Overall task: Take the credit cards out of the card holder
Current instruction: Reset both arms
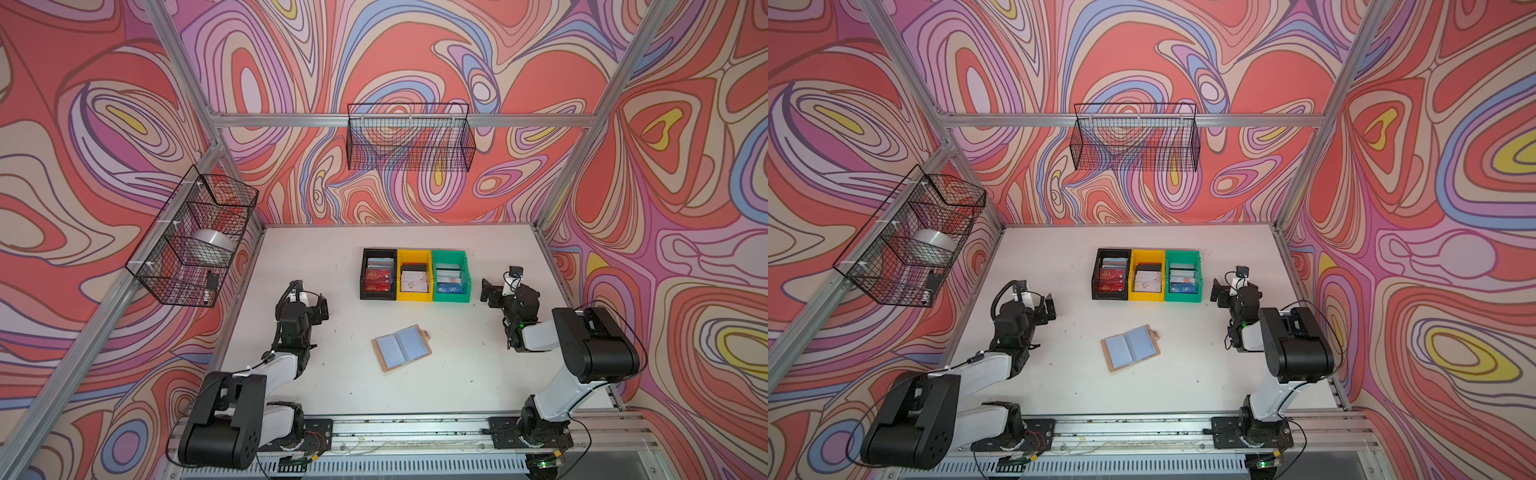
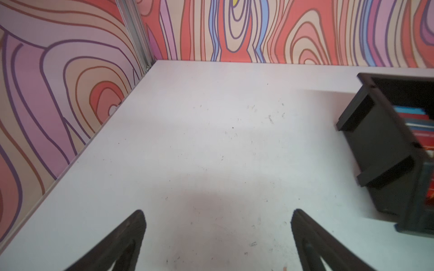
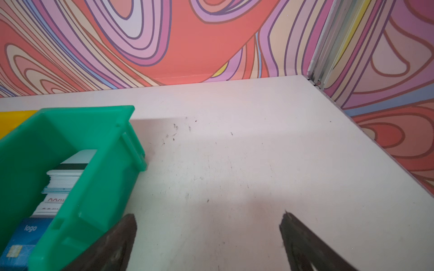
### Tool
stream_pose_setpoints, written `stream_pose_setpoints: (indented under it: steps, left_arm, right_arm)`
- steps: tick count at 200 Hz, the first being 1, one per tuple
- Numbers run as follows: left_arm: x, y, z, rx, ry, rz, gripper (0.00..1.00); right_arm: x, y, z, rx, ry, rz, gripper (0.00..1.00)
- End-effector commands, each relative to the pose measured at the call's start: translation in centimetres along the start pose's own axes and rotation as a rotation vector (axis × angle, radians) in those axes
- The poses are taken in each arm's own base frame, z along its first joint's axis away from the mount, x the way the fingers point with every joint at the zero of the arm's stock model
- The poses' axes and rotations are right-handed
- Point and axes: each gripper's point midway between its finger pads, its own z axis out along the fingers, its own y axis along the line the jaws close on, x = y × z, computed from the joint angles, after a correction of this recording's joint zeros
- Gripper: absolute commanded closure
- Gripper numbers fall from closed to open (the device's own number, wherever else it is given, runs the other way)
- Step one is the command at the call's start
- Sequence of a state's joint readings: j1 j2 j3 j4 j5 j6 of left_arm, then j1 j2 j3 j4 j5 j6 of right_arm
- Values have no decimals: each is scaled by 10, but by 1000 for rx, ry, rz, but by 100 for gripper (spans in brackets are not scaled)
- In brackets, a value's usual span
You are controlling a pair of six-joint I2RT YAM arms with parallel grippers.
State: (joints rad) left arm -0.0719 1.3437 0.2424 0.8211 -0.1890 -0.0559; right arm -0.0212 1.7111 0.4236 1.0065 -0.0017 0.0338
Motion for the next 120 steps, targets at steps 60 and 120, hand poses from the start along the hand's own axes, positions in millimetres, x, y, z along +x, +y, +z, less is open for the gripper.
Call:
stream_pose_setpoints:
  steps: [60,120]
  left_arm:
    - [-9,-1,31,11,-16,11,0]
    - [-12,9,36,-55,-10,-13,0]
  right_arm:
    - [-7,4,8,-24,7,-15,2]
    - [-7,4,8,-24,8,-16,2]
